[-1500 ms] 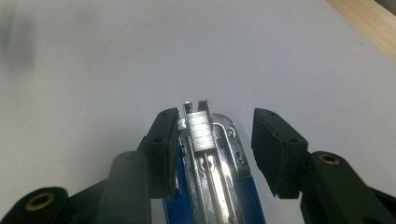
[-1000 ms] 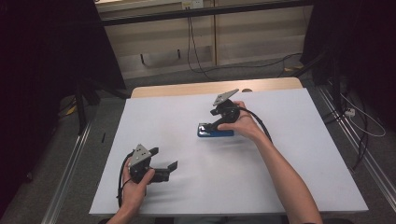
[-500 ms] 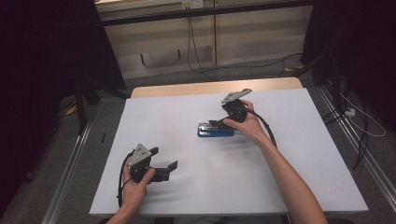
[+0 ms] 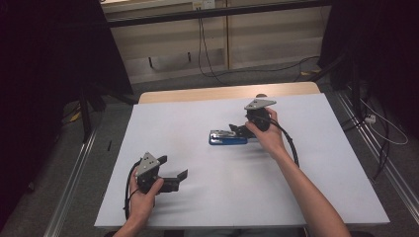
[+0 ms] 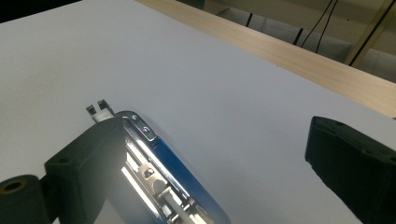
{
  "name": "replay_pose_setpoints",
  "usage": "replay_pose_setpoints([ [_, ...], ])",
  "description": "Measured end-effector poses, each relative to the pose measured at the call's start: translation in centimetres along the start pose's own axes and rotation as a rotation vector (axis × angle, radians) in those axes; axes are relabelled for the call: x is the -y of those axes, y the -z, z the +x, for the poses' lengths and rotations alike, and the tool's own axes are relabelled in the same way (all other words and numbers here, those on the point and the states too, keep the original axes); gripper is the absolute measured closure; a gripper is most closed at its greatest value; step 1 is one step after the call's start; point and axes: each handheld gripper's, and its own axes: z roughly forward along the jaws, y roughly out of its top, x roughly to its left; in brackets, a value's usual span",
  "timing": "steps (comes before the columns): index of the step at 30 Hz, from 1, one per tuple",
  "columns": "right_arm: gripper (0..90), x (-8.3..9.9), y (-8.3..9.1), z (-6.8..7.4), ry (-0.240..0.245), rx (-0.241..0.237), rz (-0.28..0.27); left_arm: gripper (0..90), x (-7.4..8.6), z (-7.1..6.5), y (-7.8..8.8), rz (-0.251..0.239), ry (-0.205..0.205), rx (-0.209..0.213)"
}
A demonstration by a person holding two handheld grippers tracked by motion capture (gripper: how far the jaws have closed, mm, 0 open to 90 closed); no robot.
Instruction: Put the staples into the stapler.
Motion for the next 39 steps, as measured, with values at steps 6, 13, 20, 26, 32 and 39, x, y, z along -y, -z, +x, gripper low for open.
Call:
replay_pose_setpoints([
  [6, 6.2, 0.9, 1.0, 0.0, -0.013, 0.055, -0.004, 4.4, 0.0, 0.0, 0.0, 0.0, -0.001, 0.0],
  [13, 7.4, 1.8, 2.4, -0.3, -0.033, 0.128, -0.03, 4.5, -0.1, -0.1, 0.1, -0.021, 0.0, -0.006],
  [20, 7.5, 2.4, 4.0, -0.3, -0.057, 0.172, -0.078, 4.5, -0.1, 0.1, 0.2, -0.023, 0.0, -0.011],
  [26, 7.5, 3.3, 5.6, -0.4, -0.055, 0.212, -0.103, 4.5, -0.1, 0.0, 0.1, -0.018, 0.0, -0.01],
  [32, 7.5, 4.2, 6.9, -0.6, -0.086, 0.208, -0.118, 4.5, -0.1, 0.2, 0.0, -0.015, 0.002, -0.017],
  [39, 7.1, 5.1, 8.2, -0.3, -0.088, 0.228, -0.132, 4.6, 0.0, 0.0, -0.2, -0.008, -0.005, -0.013],
])
